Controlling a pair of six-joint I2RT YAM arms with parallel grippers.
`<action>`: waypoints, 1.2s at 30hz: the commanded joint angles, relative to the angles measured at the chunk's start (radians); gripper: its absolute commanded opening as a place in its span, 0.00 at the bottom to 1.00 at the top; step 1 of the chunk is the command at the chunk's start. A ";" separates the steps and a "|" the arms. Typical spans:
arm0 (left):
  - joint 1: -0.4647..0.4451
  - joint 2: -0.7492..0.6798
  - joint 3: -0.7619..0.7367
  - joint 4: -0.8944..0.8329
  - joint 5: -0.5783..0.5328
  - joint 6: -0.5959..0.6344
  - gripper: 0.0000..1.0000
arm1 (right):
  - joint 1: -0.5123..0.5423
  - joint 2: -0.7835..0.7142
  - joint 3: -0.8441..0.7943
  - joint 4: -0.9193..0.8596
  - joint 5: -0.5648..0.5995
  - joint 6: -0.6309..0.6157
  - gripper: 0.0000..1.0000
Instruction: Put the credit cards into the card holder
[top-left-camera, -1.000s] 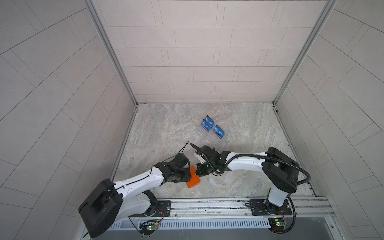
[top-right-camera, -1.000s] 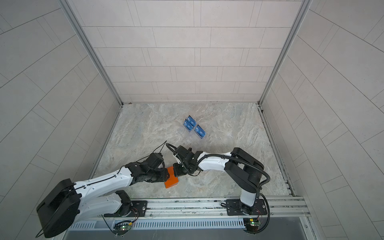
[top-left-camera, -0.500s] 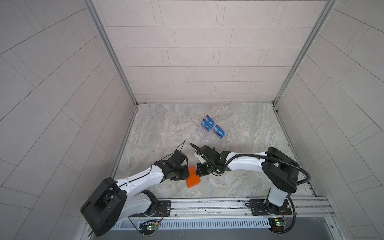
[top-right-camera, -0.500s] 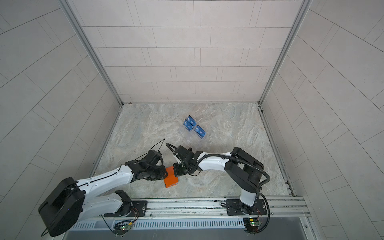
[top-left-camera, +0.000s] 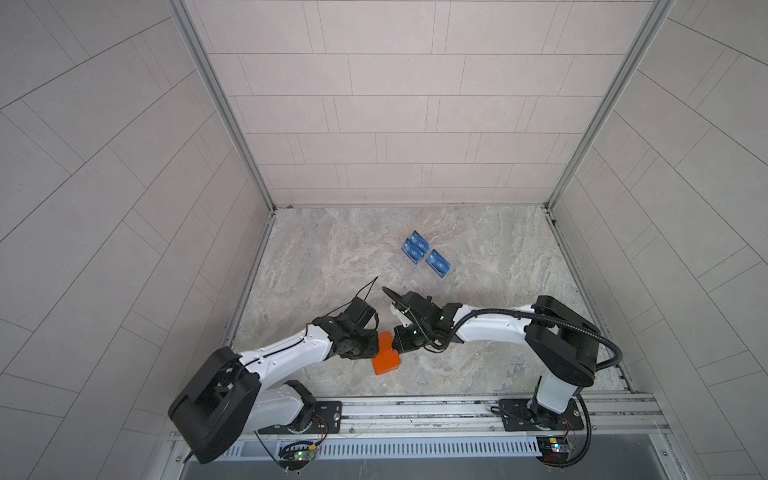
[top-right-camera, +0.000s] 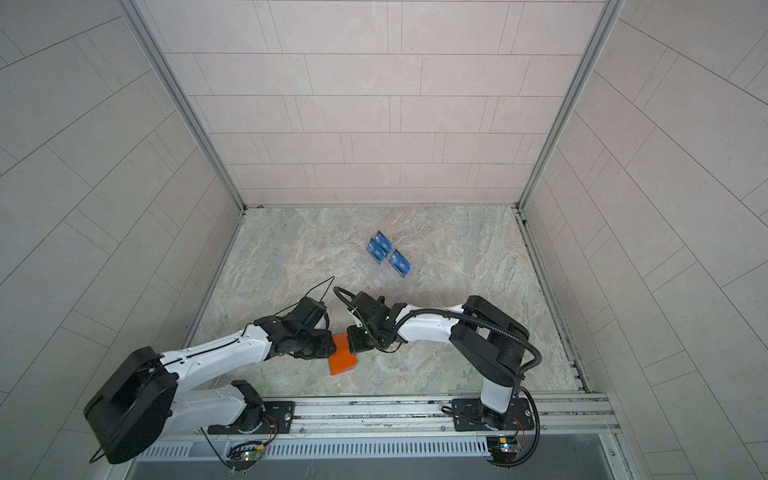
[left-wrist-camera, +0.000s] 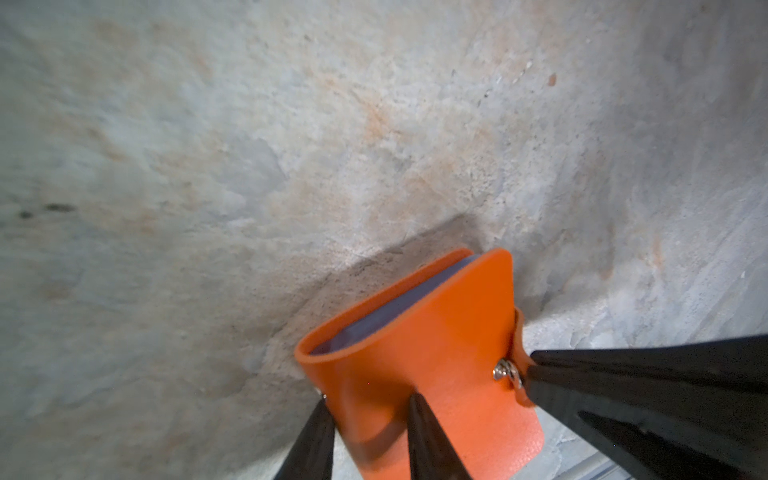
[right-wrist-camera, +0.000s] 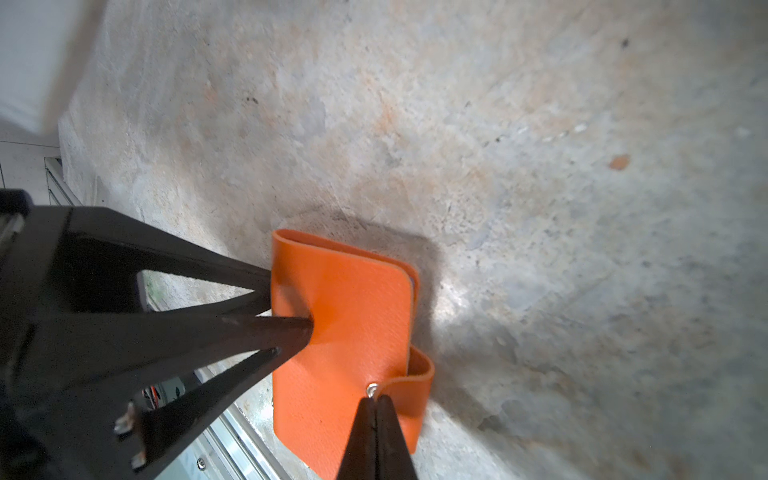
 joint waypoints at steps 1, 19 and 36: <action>-0.013 0.024 0.001 0.047 0.081 0.034 0.33 | 0.008 0.045 0.015 -0.019 0.064 -0.008 0.00; -0.011 0.026 -0.042 0.127 0.128 -0.001 0.33 | 0.035 0.127 0.073 -0.110 0.030 -0.040 0.00; -0.011 0.014 -0.043 0.101 0.100 -0.001 0.34 | 0.038 0.058 -0.008 -0.143 0.081 -0.054 0.00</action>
